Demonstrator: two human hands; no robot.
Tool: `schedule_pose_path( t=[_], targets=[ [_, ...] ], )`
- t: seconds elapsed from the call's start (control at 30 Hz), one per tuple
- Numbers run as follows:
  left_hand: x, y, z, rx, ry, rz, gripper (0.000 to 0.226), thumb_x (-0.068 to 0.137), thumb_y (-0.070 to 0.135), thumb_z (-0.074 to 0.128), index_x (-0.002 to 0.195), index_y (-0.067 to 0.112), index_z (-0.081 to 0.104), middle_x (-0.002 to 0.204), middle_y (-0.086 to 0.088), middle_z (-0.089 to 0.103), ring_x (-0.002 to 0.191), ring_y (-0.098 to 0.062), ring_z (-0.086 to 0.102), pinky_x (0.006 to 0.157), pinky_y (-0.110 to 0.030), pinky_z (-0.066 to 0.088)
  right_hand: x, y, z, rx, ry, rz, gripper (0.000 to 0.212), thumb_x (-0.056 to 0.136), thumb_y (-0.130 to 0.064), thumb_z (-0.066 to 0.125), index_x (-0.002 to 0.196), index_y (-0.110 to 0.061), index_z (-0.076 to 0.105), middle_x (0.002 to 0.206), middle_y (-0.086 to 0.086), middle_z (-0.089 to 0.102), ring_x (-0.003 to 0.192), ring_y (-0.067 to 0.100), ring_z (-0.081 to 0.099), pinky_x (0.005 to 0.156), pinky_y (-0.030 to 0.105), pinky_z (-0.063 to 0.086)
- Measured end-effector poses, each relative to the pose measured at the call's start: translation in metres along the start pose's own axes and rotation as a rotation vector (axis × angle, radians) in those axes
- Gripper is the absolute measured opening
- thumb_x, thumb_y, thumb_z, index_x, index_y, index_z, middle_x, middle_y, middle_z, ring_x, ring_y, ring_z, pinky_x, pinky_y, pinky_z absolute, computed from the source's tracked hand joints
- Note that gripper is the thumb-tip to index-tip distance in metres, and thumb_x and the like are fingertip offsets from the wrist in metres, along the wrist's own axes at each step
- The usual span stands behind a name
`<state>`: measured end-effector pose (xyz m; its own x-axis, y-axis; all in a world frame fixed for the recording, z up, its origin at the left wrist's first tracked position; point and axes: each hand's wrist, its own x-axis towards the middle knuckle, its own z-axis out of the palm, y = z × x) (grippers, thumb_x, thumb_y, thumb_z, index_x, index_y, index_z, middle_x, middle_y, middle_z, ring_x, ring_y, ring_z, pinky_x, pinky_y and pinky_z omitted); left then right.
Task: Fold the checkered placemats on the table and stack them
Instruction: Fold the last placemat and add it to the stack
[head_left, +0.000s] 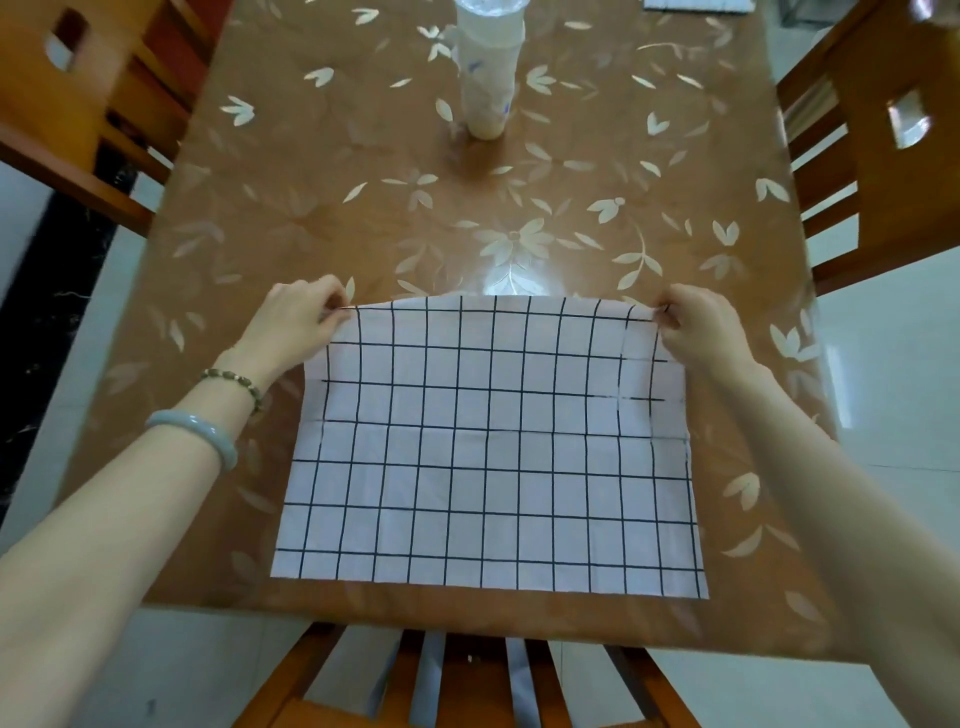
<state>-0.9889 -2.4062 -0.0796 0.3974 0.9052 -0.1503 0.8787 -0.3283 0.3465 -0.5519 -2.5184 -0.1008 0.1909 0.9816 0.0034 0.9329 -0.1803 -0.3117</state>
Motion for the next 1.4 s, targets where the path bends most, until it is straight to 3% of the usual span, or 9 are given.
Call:
schedule_pose_path(
  t=[0.33,0.53,0.77,0.87,0.93,1.0,1.1,1.27,1.4],
  targets=[
    [-0.045,0.016,-0.057,-0.106,0.098,0.098,0.004,0.086,0.013,0.067,0.089,0.010,0.069,0.088,-0.002,0.062,0.082,-0.019,0.056,0.068,-0.023,0.041,-0.048,-0.017,-0.067,0.138,0.228,-0.076,0.007,0.080,-0.001,0.065,0.083,-0.002,0.071,0.080,0.011,0.069,0.071,0.020,0.058,0.063,0.024,0.042],
    [-0.111,0.014,-0.050,-0.158,-0.045,0.144,0.010,0.076,0.001,0.075,0.077,0.010,0.071,0.075,0.007,0.062,0.073,-0.014,0.057,0.065,-0.004,0.037,-0.125,-0.023,-0.071,0.143,0.070,-0.093,0.012,0.076,0.005,0.069,0.081,-0.005,0.073,0.079,0.007,0.071,0.072,0.023,0.064,0.068,0.026,0.045],
    [-0.165,-0.007,0.007,-0.151,-0.237,0.081,0.024,0.078,0.008,0.075,0.068,0.028,0.066,0.080,0.015,0.063,0.077,-0.005,0.060,0.069,-0.031,0.051,-0.190,-0.008,-0.030,0.023,-0.199,-0.070,0.018,0.074,0.006,0.066,0.080,-0.010,0.075,0.080,0.001,0.074,0.072,0.021,0.068,0.063,0.024,0.048],
    [-0.175,-0.008,0.027,-0.146,-0.286,0.083,0.037,0.082,0.009,0.070,0.068,0.040,0.057,0.073,0.018,0.060,0.077,0.000,0.058,0.067,-0.024,0.047,-0.204,-0.006,-0.012,-0.014,-0.287,-0.025,0.019,0.078,0.004,0.063,0.081,-0.011,0.075,0.083,0.001,0.074,0.065,0.010,0.062,0.060,0.015,0.040],
    [-0.179,-0.008,0.036,-0.141,-0.348,0.065,0.035,0.083,0.018,0.071,0.070,0.045,0.053,0.079,0.019,0.059,0.083,-0.002,0.057,0.066,-0.020,0.043,-0.207,-0.010,-0.006,-0.018,-0.356,0.022,0.025,0.078,0.004,0.058,0.088,-0.011,0.075,0.091,0.003,0.074,0.078,0.017,0.067,0.068,0.026,0.051],
    [-0.181,-0.008,0.040,-0.078,-0.408,0.038,0.021,0.074,0.046,0.075,0.078,0.044,0.054,0.087,0.018,0.056,0.090,-0.004,0.053,0.070,-0.024,0.046,-0.208,-0.015,-0.005,-0.008,-0.424,0.052,0.035,0.076,0.007,0.053,0.099,-0.010,0.073,0.103,0.004,0.072,0.095,0.021,0.066,0.083,0.032,0.052],
    [-0.181,-0.007,0.041,-0.073,-0.404,0.008,0.049,0.065,0.079,0.055,0.092,0.038,0.059,0.095,0.021,0.054,0.095,0.002,0.047,0.076,-0.023,0.045,-0.206,-0.027,-0.013,0.072,-0.358,0.090,0.040,0.075,0.012,0.048,0.105,-0.006,0.069,0.109,0.007,0.068,0.108,0.025,0.059,0.092,0.034,0.046],
    [-0.161,0.025,0.058,-0.120,0.011,0.142,0.060,0.096,0.055,0.028,0.116,0.012,0.065,0.116,-0.001,0.061,0.114,-0.020,0.053,0.098,-0.024,0.032,-0.184,-0.073,0.018,0.153,0.038,0.069,0.037,0.078,0.006,0.045,0.107,0.001,0.067,0.117,0.018,0.064,0.113,0.037,0.057,0.096,0.041,0.042],
    [-0.127,0.044,0.082,0.096,-0.014,0.076,0.063,0.098,0.046,0.019,0.150,0.010,0.027,0.158,-0.007,0.022,0.147,-0.023,0.013,0.119,-0.036,0.002,-0.165,-0.133,0.073,0.021,-0.055,-0.119,0.047,0.090,-0.022,0.034,0.129,-0.004,0.053,0.138,0.021,0.049,0.129,0.037,0.044,0.108,0.048,0.028]
  ],
)
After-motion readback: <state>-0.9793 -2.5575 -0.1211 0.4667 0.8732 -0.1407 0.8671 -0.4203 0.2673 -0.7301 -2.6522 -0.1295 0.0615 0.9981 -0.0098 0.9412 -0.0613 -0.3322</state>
